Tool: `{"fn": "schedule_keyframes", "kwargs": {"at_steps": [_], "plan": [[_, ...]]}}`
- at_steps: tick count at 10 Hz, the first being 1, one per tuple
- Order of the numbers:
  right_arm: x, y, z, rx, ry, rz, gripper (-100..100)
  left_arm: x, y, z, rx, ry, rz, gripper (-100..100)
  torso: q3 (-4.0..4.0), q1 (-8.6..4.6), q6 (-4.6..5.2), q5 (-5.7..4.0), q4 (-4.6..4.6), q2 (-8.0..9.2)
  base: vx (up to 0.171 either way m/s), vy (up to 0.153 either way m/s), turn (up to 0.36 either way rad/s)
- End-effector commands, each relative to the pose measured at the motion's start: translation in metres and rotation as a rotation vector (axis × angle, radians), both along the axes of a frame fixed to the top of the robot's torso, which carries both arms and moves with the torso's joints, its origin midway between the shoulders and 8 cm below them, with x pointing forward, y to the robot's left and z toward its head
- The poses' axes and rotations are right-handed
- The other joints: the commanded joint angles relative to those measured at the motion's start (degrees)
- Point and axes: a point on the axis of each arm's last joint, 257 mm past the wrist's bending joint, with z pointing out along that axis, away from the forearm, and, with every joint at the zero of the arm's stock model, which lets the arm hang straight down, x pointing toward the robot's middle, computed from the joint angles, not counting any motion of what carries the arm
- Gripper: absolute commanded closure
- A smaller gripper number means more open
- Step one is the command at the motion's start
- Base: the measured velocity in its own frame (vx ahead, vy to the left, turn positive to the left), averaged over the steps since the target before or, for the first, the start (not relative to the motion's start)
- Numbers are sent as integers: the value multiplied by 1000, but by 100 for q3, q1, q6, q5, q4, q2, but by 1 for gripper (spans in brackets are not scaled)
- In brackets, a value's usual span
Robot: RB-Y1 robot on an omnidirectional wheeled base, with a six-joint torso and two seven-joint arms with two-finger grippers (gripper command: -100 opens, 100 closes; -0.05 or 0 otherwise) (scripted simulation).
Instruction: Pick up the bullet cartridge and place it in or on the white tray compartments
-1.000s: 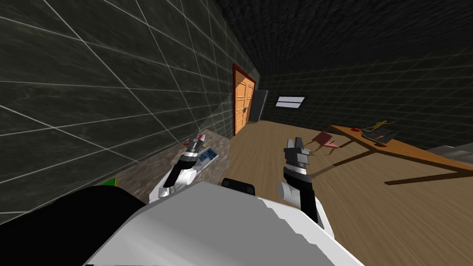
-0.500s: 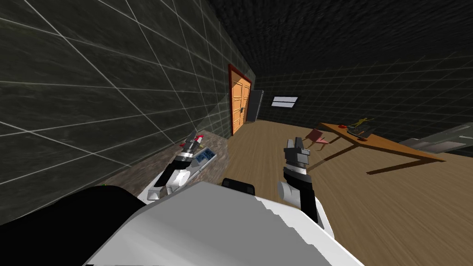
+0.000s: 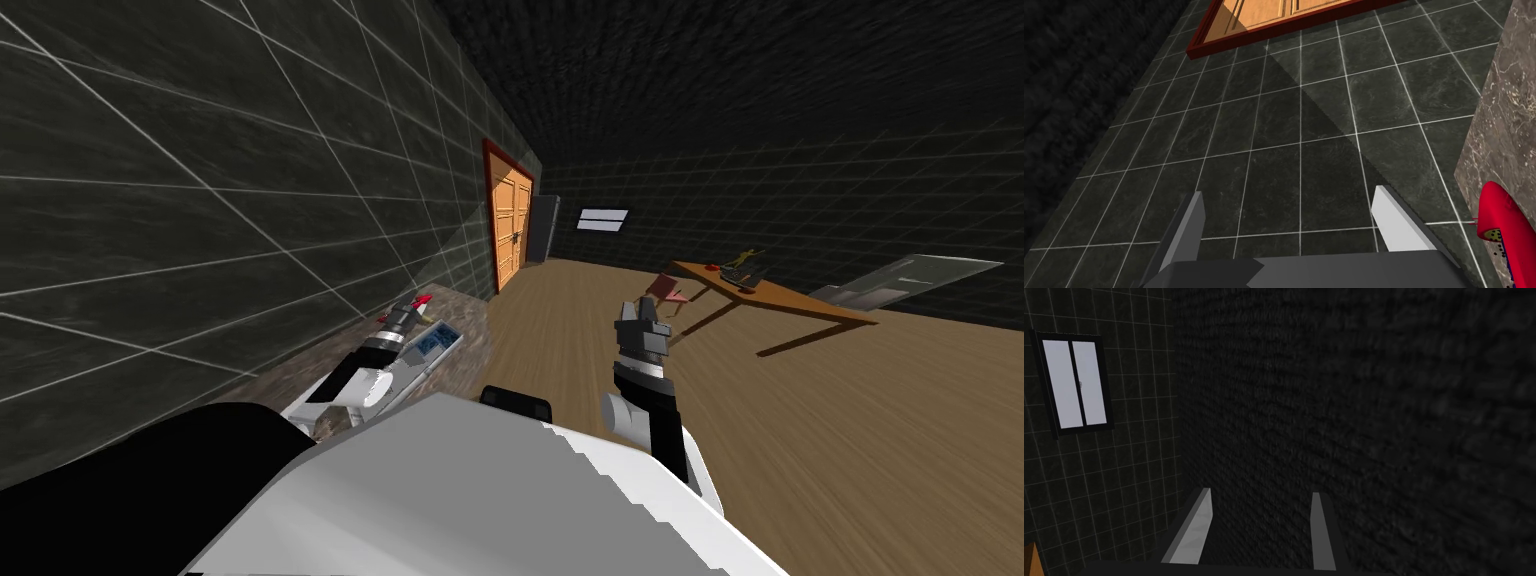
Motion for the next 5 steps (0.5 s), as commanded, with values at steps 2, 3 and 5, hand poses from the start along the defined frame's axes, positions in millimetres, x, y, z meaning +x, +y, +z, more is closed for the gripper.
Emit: {"fn": "schedule_keyframes", "kwargs": {"at_steps": [2,3,5], "plan": [[0,0,0,0,0,0,0,-3,31,-17,3,100,38,-100,-1,1,-3,0,0,-2,-10,-6,-86],[0,0,0,0,0,0,0,-3,32,-19,-19,106,37,-100,-2,1,-2,0,-1,-3,-4,-3,-65],[0,0,0,0,0,0,0,-7,50,-30,-23,172,59,-100,-4,2,-1,0,-1,-7,0,-2,-99]]}}
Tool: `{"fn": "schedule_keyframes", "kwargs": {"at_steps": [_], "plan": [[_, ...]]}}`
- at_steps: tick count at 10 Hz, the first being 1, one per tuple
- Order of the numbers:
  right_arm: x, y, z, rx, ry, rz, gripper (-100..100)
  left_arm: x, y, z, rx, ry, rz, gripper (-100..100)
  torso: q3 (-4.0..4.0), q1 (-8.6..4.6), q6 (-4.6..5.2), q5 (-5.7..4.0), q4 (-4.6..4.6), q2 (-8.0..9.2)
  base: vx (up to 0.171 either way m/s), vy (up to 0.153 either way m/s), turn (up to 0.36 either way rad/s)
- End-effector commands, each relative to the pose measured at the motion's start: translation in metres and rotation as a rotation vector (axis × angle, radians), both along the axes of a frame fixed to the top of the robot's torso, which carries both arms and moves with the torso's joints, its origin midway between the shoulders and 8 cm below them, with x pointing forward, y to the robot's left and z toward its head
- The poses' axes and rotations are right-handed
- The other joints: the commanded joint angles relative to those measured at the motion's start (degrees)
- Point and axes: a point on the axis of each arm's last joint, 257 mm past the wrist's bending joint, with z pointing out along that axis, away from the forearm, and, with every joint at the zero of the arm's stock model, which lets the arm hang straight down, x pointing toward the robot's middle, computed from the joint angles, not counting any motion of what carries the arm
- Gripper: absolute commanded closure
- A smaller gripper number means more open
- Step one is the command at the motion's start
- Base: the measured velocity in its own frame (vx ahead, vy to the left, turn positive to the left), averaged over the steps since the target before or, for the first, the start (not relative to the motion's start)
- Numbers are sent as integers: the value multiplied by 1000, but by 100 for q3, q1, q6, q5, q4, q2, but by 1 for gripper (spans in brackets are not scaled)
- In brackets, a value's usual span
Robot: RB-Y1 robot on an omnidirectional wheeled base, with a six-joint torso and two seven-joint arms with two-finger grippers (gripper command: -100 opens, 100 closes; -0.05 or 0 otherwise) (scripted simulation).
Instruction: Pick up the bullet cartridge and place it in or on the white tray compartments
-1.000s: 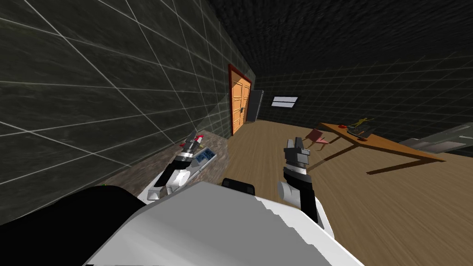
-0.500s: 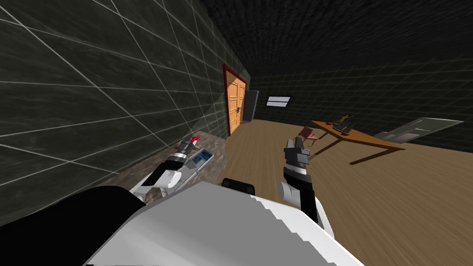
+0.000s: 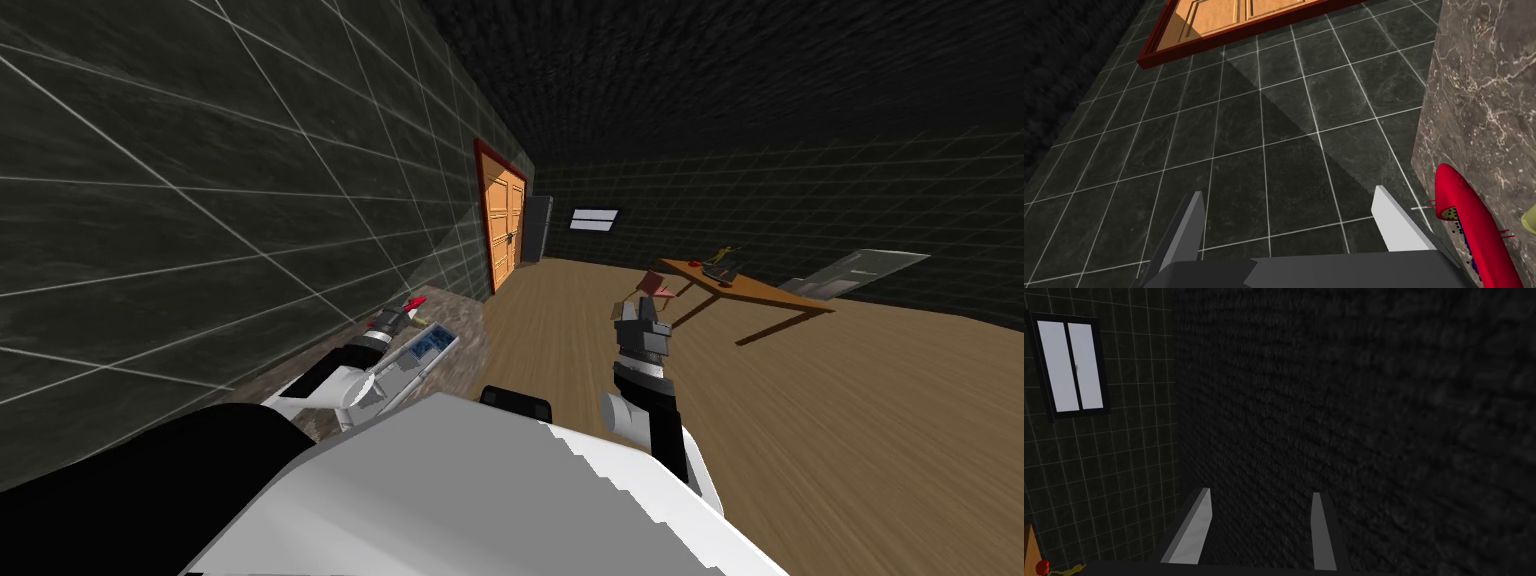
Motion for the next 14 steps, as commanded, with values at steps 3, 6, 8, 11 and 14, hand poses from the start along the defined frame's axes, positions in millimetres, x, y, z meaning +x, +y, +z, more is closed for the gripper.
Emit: {"fn": "schedule_keyframes", "kwargs": {"at_steps": [3,6,8,11,14], "plan": [[0,0,0,0,0,0,0,-10,35,-24,-4,139,42,-100,-1,1,-1,0,0,-2,8,2,-106],[0,0,0,0,0,0,0,-18,51,-41,-29,224,64,-100,-4,2,1,0,-2,-7,17,5,-88],[0,0,0,0,0,0,0,-26,64,-52,-39,294,81,-100,-5,3,1,0,-2,-9,25,8,-93],[0,0,0,0,0,0,0,-42,86,-69,-52,414,106,-100,-6,4,-2,1,-3,-11,32,14,-94],[0,0,0,0,0,0,0,-55,95,-87,-76,508,121,-100,-9,7,-1,1,-4,-16,38,19,-61]]}}
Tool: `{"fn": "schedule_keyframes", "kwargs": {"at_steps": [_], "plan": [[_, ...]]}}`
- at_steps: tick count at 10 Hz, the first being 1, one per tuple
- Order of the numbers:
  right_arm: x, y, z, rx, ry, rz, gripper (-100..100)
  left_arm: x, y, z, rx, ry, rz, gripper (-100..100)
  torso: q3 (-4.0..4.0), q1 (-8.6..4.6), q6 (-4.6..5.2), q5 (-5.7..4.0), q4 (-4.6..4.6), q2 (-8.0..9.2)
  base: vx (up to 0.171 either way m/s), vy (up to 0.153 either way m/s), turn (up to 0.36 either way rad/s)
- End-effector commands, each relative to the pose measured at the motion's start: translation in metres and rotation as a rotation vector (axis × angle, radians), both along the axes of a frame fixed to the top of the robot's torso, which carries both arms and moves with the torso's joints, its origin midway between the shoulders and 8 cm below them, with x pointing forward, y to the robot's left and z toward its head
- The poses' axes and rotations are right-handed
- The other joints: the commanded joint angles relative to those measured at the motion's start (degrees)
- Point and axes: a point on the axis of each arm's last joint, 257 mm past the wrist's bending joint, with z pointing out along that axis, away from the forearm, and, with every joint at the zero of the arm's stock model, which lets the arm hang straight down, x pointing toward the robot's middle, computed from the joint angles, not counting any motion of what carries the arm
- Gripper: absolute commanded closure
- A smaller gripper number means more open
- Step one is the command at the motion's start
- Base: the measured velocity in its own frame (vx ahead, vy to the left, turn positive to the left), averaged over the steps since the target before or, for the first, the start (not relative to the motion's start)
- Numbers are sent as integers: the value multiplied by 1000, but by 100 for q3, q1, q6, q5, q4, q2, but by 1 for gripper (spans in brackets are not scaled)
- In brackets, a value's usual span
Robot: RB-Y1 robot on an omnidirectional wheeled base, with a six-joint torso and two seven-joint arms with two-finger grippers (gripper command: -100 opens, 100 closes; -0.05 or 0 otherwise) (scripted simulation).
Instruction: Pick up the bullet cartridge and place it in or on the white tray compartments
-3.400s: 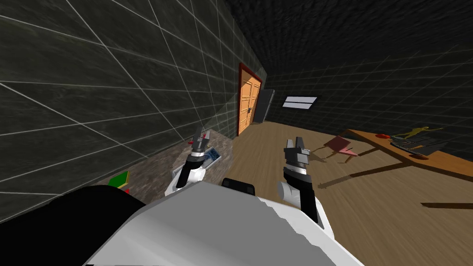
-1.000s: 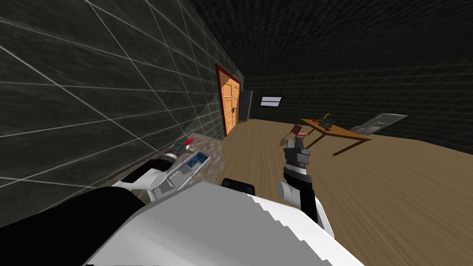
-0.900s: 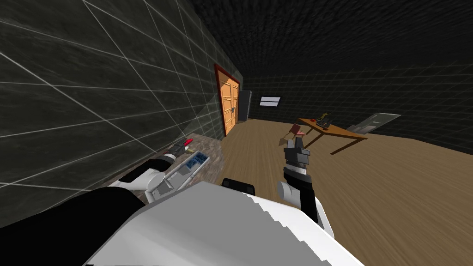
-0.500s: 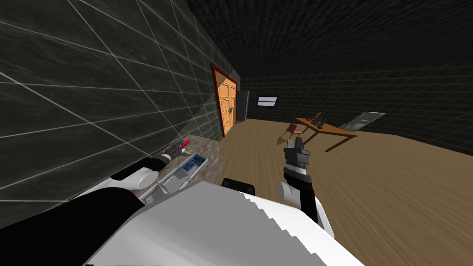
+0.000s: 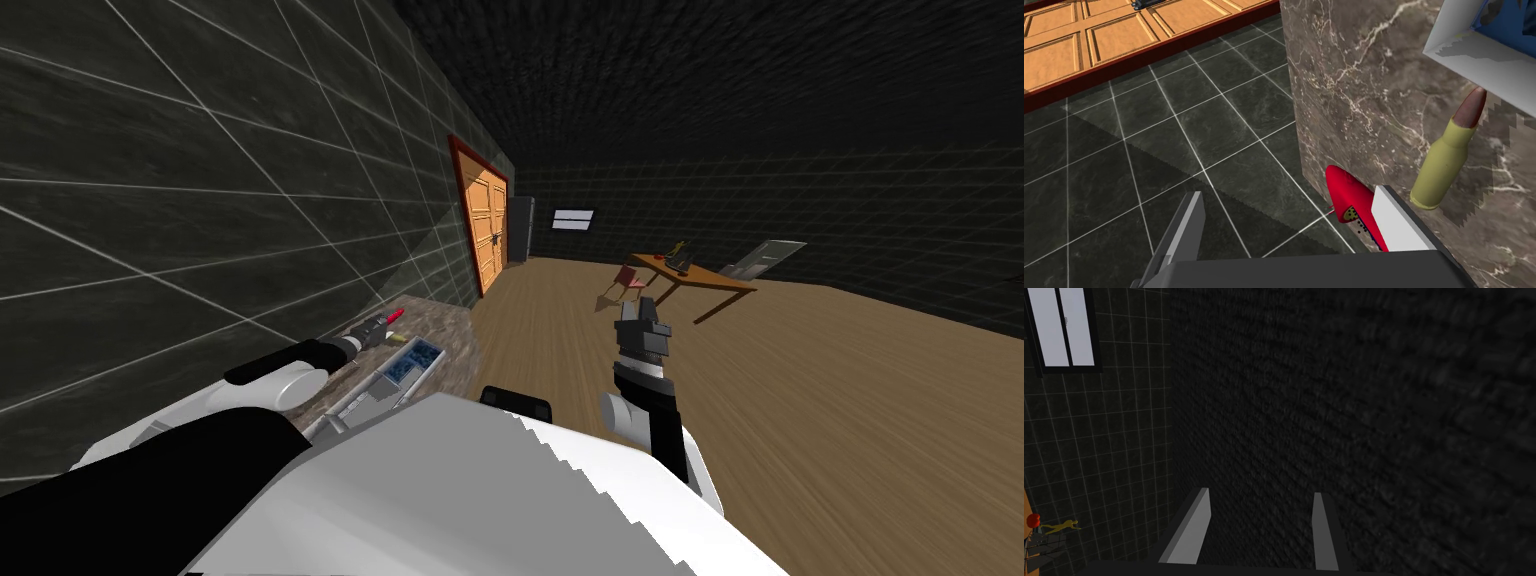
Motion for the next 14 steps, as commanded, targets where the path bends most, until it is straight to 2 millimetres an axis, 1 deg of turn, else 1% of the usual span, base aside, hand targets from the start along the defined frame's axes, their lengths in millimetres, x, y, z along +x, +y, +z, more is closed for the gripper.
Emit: {"fn": "schedule_keyframes", "kwargs": {"at_steps": [1,2,3,4,5,6,7,8,9,10,11,12,13,14], "plan": [[0,0,0,0,0,0,0,-3,0,-5,-8,24,4,-100,0,0,0,0,0,0,19,8,4],[0,0,0,0,0,0,0,-13,7,-14,-21,84,13,-100,3,-4,-1,-1,1,6,33,15,-88],[0,0,0,0,0,0,0,-14,7,-17,-24,98,15,-100,2,-1,2,-1,1,3,34,20,-58],[0,0,0,0,0,0,0,-24,12,-24,-37,151,22,-100,2,0,0,0,1,3,51,28,-84],[0,0,0,0,0,0,0,-27,12,-28,-42,172,25,-100,-1,4,1,1,0,-3,47,29,-44],[0,0,0,0,0,0,0,-37,17,-35,-55,222,31,-100,-1,3,-1,1,-1,-2,53,33,-84],[0,0,0,0,0,0,0,-41,16,-40,-61,246,34,-100,-3,6,1,1,-1,-5,46,30,-36],[0,0,0,0,0,0,0,-51,19,-47,-76,295,39,-100,-2,4,-1,1,-1,-3,53,34,-59],[0,0,0,0,0,0,0,-55,19,-51,-82,319,42,-100,-3,6,0,1,-1,-5,46,31,-35],[0,0,0,0,0,0,0,-66,21,-58,-97,368,47,-100,-2,4,-1,1,-1,-3,56,39,-62],[0,0,0,0,0,0,0,-71,20,-62,-103,391,49,-100,-3,7,0,1,-1,-6,51,33,-36],[0,0,0,0,0,0,0,-82,21,-69,-120,441,54,-100,-3,5,-1,2,-1,-5,65,40,-48],[0,0,0,0,0,0,0,-87,20,-72,-126,461,56,-100,-5,7,0,1,-2,-9,54,31,-37],[0,0,0,0,0,0,0,-100,20,-80,-144,515,61,-100,-4,4,-1,2,-2,-6,61,34,-41]]}}
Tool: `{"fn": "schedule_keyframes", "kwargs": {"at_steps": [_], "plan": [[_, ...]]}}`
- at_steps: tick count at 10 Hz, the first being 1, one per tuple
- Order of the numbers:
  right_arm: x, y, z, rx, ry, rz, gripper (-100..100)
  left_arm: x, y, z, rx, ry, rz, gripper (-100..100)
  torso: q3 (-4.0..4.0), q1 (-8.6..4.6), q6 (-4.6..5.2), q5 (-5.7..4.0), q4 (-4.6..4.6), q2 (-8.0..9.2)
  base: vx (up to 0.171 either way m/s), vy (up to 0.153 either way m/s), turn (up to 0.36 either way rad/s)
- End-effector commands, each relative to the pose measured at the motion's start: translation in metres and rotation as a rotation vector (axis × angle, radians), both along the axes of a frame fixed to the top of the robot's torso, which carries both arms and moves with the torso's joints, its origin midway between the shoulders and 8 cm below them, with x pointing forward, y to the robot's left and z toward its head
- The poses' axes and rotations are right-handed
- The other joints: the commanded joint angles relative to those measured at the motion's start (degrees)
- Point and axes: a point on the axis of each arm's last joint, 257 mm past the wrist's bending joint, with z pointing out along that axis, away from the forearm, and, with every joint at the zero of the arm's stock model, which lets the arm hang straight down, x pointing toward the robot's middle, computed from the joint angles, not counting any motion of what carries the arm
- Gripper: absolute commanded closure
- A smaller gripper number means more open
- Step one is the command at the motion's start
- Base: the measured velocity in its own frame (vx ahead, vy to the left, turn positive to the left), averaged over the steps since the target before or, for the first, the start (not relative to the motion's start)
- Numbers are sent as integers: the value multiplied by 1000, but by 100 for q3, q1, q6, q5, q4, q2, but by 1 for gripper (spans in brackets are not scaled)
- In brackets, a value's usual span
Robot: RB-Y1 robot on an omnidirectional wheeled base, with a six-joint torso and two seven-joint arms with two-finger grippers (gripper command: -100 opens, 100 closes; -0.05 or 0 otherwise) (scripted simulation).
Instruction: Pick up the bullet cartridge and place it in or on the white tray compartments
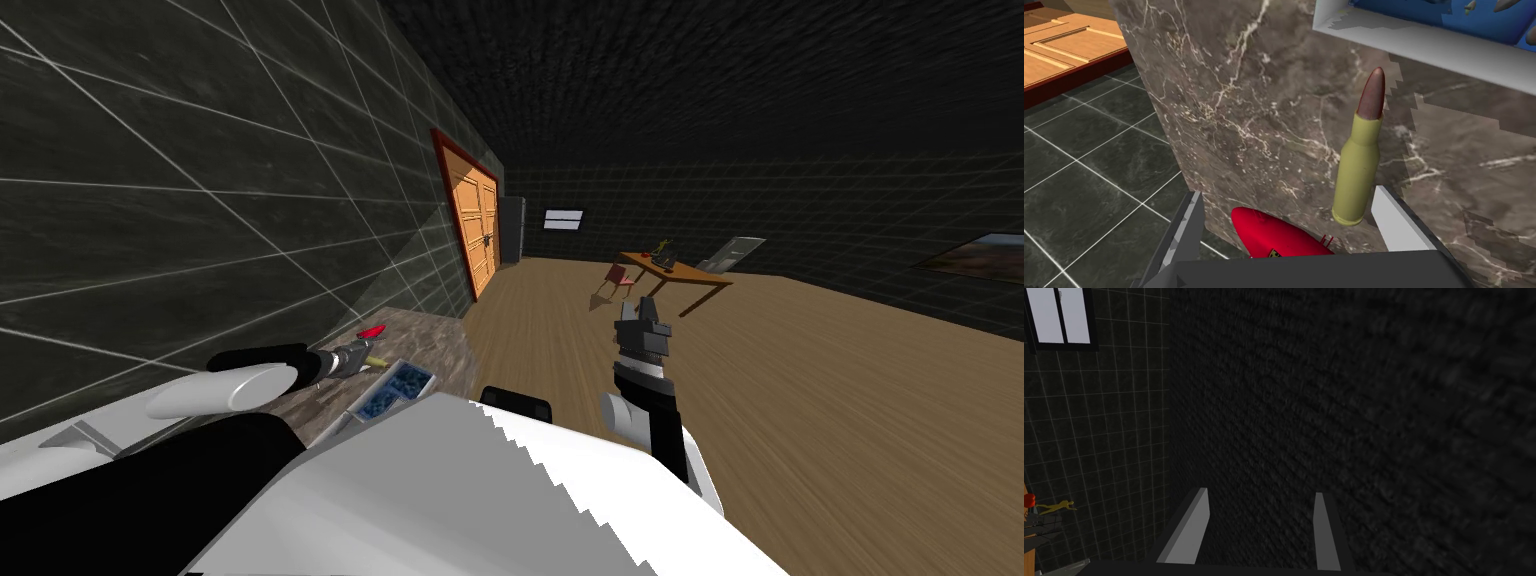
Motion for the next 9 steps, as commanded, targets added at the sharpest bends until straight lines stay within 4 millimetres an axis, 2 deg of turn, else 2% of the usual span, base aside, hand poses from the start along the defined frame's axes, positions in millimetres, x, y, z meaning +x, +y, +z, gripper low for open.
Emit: {"fn": "schedule_keyframes", "kwargs": {"at_steps": [1,2,3,4,5,6,7,8,9], "plan": [[0,0,0,0,0,0,0,-9,-4,-7,-13,47,2,-100,0,0,0,0,0,0,49,34,-25],[0,0,0,0,0,0,0,-22,-5,-13,-32,97,7,-100,1,-2,0,1,0,3,55,33,-48],[0,0,0,0,0,0,0,-26,-6,-15,-37,113,9,-100,1,-1,1,1,0,1,50,37,-22],[0,0,0,0,0,0,0,-40,-8,-22,-57,166,14,-100,1,0,-1,0,1,3,72,53,-39],[0,0,0,0,0,0,0,-42,-8,-23,-60,176,14,-100,-1,5,0,1,0,-3,60,44,-18],[0,0,0,0,0,0,0,-57,-11,-29,-81,230,19,-100,-1,3,0,2,0,-1,59,30,-35],[0,0,0,0,0,0,0,-59,-11,-29,-83,236,19,-100,-1,-1,0,1,0,-1,56,28,-15],[0,0,0,0,0,0,0,-74,-15,-35,-105,290,23,-100,0,-4,0,0,0,1,59,55,-24],[0,0,0,0,0,0,0,-74,-15,-35,-105,292,23,-100,0,5,0,2,0,1,55,43,-19]]}}
